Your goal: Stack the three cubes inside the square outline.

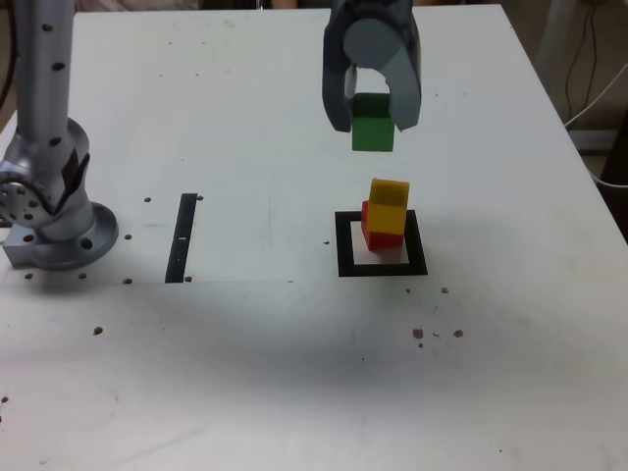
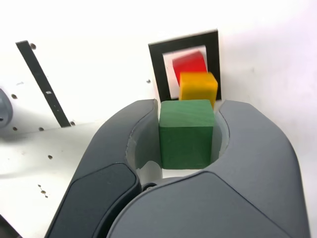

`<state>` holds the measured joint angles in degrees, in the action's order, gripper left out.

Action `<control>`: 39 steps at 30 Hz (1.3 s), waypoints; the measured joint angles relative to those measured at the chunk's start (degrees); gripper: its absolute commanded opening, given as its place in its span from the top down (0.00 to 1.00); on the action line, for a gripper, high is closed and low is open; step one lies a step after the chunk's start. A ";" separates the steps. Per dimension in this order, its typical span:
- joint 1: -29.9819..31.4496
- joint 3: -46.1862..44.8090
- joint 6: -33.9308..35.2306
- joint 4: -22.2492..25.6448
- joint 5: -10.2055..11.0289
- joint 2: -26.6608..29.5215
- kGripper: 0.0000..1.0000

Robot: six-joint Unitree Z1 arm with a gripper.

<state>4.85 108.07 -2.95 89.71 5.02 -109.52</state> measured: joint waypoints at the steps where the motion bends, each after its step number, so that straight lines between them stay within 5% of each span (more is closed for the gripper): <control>1: -0.15 -0.28 -0.09 -0.24 0.08 0.00 0.95; 17: -0.05 -7.82 1.59 -8.94 -0.12 0.18 0.95; 39: 2.06 -8.62 4.91 -9.76 0.30 -1.53 0.94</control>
<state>6.91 99.45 1.96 79.95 5.32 -111.05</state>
